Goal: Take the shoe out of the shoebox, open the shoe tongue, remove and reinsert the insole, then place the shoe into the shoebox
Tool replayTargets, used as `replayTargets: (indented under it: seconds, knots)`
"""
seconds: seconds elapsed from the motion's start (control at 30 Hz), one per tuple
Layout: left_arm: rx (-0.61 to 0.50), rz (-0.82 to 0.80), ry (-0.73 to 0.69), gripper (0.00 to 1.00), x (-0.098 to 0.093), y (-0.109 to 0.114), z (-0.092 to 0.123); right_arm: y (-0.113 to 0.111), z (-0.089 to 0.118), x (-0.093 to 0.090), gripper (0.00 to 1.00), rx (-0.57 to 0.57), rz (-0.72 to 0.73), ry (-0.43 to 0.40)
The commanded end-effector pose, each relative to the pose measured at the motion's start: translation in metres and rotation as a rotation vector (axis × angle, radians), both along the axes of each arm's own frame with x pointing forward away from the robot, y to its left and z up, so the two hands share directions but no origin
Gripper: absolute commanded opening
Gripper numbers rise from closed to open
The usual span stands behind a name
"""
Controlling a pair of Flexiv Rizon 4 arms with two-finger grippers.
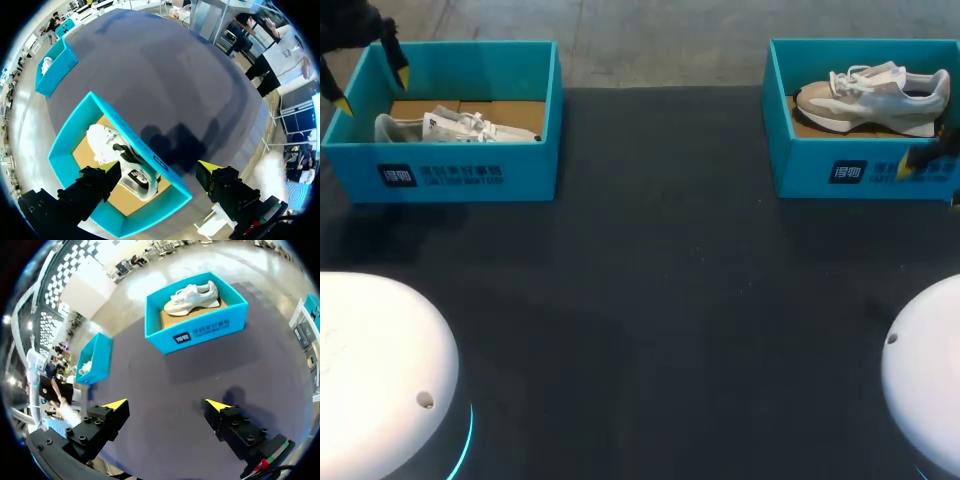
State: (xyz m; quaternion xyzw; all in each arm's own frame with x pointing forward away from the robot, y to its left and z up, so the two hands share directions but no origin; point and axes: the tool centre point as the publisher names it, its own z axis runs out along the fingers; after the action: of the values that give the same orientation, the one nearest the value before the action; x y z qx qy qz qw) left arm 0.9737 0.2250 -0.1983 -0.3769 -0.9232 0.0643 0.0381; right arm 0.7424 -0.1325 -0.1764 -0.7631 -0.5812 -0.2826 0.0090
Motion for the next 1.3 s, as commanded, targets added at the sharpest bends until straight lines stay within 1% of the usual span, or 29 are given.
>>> replayTargets:
  seconds: [0.03, 0.5, 0.53, 0.57, 0.6, 0.63, 0.67, 0.7, 0.73, 0.77, 0.8, 0.83, 0.87, 0.9, 0.97, 1.0, 1.03, 1.07, 1.13, 1.17, 1.2, 1.3]
  knots:
    - [0.005, 0.001, -0.012, 1.00, -0.005, -0.001, 0.000, -0.003, -0.001, 0.013, 1.00, 0.013, 0.029, 0.053]
    - [0.005, 0.001, -0.012, 1.00, -0.005, -0.001, 0.000, -0.003, -0.001, 0.013, 1.00, 0.013, 0.029, 0.053]
    - [0.005, 0.001, -0.012, 1.00, -0.005, -0.001, 0.000, -0.003, -0.001, 0.016, 1.00, 0.009, 0.028, 0.052]
    - [0.005, 0.001, -0.012, 1.00, -0.005, -0.001, 0.000, -0.008, -0.003, 0.033, 1.00, 0.007, 0.013, 0.032]
    - [0.005, 0.001, -0.012, 1.00, -0.005, -0.001, 0.000, -0.012, -0.002, 0.042, 1.00, 0.006, 0.003, 0.007]
    - [0.005, 0.001, -0.012, 1.00, -0.005, -0.001, 0.000, -0.014, -0.002, 0.046, 1.00, 0.002, -0.003, 0.011]
    - [0.005, 0.001, -0.012, 1.00, -0.005, -0.001, 0.000, -0.021, -0.003, 0.061, 1.00, -0.089, 0.010, 0.029]
    - [0.005, 0.001, -0.012, 1.00, -0.005, -0.001, 0.000, -0.025, -0.004, 0.071, 1.00, -0.122, 0.012, 0.032]
    - [0.005, 0.001, -0.012, 1.00, -0.005, -0.001, 0.000, -0.029, -0.004, 0.078, 1.00, -0.127, 0.009, 0.030]
    - [0.005, 0.001, -0.012, 1.00, -0.005, -0.001, 0.000, -0.037, -0.005, 0.091, 1.00, -0.138, 0.003, 0.029]
    - [0.005, 0.001, -0.012, 1.00, -0.005, -0.001, 0.000, -0.042, -0.006, 0.102, 1.00, -0.174, -0.003, 0.039]
    - [0.005, 0.001, -0.012, 1.00, -0.005, -0.001, 0.000, -0.045, -0.007, 0.110, 1.00, -0.184, 0.001, 0.039]
    - [0.005, 0.001, -0.012, 1.00, -0.005, -0.001, 0.000, -0.049, -0.008, 0.126, 1.00, -0.242, 0.018, 0.050]
    - [0.005, 0.001, -0.012, 1.00, -0.005, -0.001, 0.000, -0.050, -0.010, 0.134, 1.00, -0.295, 0.027, 0.058]
    - [0.005, 0.001, -0.012, 1.00, -0.005, -0.001, 0.000, -0.057, -0.012, 0.163, 1.00, -0.299, 0.024, 0.051]
    - [0.005, 0.001, -0.012, 1.00, -0.005, -0.001, 0.000, -0.061, -0.013, 0.175, 1.00, -0.286, 0.011, 0.049]
    - [0.005, 0.001, -0.012, 1.00, -0.005, -0.001, 0.000, -0.064, -0.013, 0.182, 1.00, -0.288, 0.001, 0.052]
    - [0.005, 0.001, -0.012, 1.00, -0.005, -0.001, 0.000, -0.068, -0.014, 0.194, 1.00, -0.321, -0.013, 0.071]
    - [0.005, 0.001, -0.012, 1.00, -0.005, -0.001, 0.000, -0.076, -0.014, 0.207, 1.00, -0.307, -0.041, 0.081]
    - [0.005, 0.001, -0.012, 1.00, -0.005, -0.001, 0.000, -0.079, -0.009, 0.215, 1.00, -0.301, -0.069, 0.085]
    - [0.005, 0.001, -0.012, 1.00, -0.005, -0.001, 0.000, -0.083, -0.007, 0.221, 1.00, -0.269, -0.078, 0.090]
    - [0.005, 0.001, -0.012, 1.00, -0.005, -0.001, 0.000, -0.083, -0.007, 0.221, 1.00, -0.269, -0.078, 0.090]
